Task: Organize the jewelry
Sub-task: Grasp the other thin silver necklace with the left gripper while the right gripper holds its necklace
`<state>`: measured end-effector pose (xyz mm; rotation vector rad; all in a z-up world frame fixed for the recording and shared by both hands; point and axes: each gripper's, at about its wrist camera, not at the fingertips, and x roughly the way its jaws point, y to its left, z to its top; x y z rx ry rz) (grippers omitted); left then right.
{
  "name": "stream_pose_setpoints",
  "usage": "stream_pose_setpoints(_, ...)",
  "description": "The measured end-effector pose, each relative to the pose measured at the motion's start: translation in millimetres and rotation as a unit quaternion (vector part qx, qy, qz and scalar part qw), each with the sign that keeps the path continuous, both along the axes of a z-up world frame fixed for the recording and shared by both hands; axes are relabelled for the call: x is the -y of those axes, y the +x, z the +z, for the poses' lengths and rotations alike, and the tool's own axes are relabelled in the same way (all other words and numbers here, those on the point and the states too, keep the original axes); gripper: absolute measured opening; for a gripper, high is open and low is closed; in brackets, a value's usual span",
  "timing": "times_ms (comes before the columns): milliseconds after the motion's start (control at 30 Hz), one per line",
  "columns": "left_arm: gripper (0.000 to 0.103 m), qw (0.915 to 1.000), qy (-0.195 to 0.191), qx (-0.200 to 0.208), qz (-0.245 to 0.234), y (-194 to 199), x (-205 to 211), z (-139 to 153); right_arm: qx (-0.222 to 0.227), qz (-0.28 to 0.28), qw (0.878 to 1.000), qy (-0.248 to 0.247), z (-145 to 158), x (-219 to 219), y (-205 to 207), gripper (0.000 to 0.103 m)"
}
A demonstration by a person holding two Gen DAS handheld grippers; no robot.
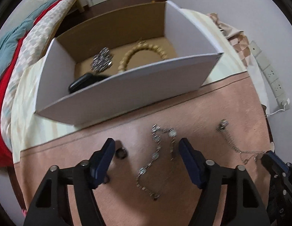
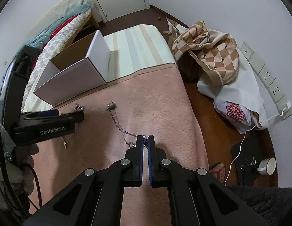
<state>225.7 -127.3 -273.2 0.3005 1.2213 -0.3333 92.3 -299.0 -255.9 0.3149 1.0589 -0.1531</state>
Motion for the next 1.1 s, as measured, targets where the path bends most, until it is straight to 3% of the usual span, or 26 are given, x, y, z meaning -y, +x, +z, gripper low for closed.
stream_pose_setpoints(67, 0.04, 0.9996, -0.024, -0.011, -0.009, 1.5, 2.9, 1.7, -0.003, -0.004, 1.0, 0.003, -1.9, 3.0, 0.9, 0.004)
stream_pose_setpoints(133, 0.009, 0.9993, -0.03, -0.01, -0.019, 2.4, 6.4, 4.9, -0.002, -0.006, 1.0, 0.008, -1.7, 4.5, 0.5, 0.004)
stream_pose_setpoints(300, 0.001, 0.9944, -0.093, -0.046, 0.015, 7.8, -15.8, 10.7, 0.012, -0.012, 1.0, 0.024, 7.6, 9.1, -1.7, 0.004)
stream_pose_setpoints(567, 0.0, 0.9863, -0.154, -0.036, 0.045, -26.8, -60.8, 48.6, 0.043, -0.004, 0.997, 0.06, 37.0, 9.1, -4.1, 0.004)
stream_pose_setpoints(767, 0.002, 0.9845, -0.171, -0.028, 0.026, -35.3, -71.6, 64.6, 0.067, 0.008, 0.996, 0.064, 64.5, 3.5, -2.4, 0.004)
stream_pose_setpoints(867, 0.017, 0.9854, -0.164, -0.037, 0.025, -27.1, -62.3, 54.5, 0.07, 0.009, 0.996, 0.057, 67.9, 2.0, -2.1, 0.004)
stream_pose_setpoints(933, 0.042, 0.9878, -0.15, -0.035, 0.025, -19.5, -50.5, 45.4, 0.066, 0.005, 0.996, 0.059, 64.0, 2.8, -2.4, 0.004)
stream_pose_setpoints(1100, 0.045, 0.9937, -0.103, -0.043, 0.0, 6.7, -19.5, 28.6, 0.051, -0.003, 0.997, 0.063, 49.6, 7.2, -3.8, 0.004)
